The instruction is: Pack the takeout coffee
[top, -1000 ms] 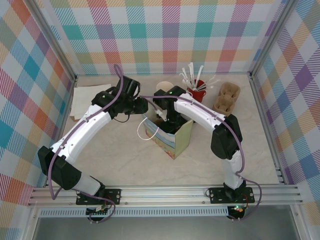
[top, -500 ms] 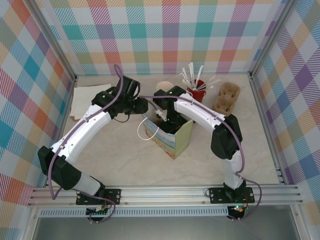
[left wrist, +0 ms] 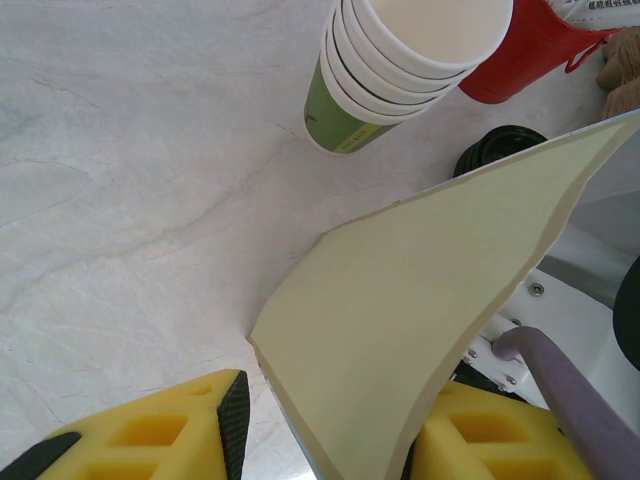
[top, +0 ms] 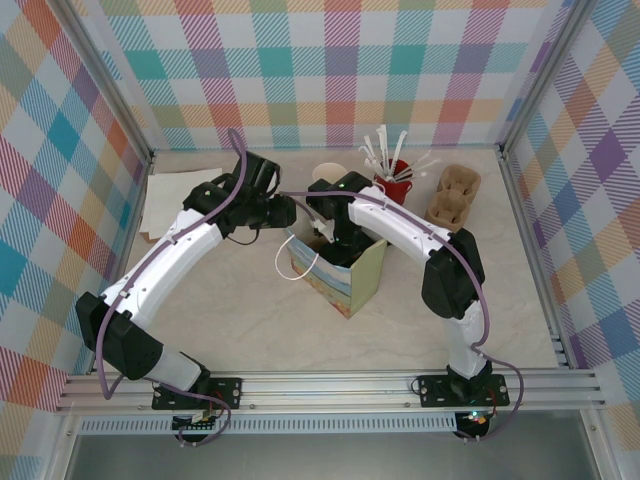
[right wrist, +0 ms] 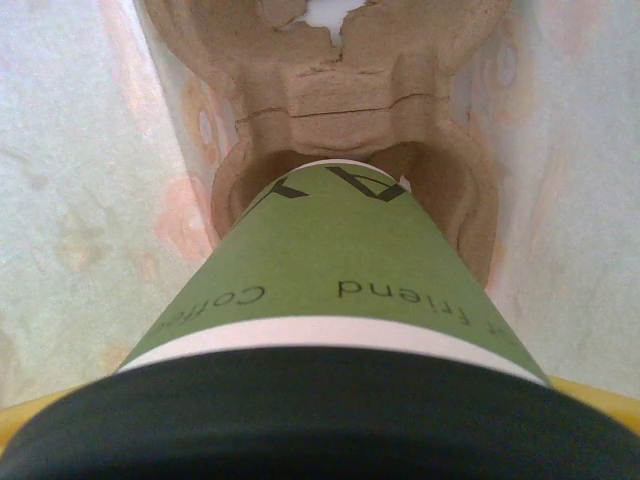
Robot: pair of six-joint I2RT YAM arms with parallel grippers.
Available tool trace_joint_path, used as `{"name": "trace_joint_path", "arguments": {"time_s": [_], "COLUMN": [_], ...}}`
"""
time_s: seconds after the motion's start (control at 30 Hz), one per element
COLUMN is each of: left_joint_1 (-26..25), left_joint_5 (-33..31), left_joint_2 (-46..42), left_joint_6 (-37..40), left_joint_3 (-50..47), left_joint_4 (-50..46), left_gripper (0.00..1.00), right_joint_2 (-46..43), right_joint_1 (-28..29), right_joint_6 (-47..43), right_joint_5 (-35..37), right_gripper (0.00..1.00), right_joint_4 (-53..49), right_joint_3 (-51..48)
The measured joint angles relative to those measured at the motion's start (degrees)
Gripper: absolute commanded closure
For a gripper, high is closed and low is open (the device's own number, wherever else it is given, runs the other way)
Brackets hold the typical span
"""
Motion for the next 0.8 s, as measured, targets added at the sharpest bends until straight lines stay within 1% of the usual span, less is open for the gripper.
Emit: {"name": "trace_joint_path", "arguments": {"time_s": [0.8], "left_joint_1": [0.0], "left_joint_5": [0.0], "left_joint_2": [0.0], "left_joint_6": [0.0], "left_joint_3": [0.0], "left_joint_4": [0.0], "left_gripper": [0.58], "right_joint_2": [0.1], "right_joint_1": [-0.2], "right_joint_6": [0.0], "right_joint_5": [0.0], "right_gripper": [0.32], "right_joint_4": [-1.1], "right_joint_3": [-0.4]}}
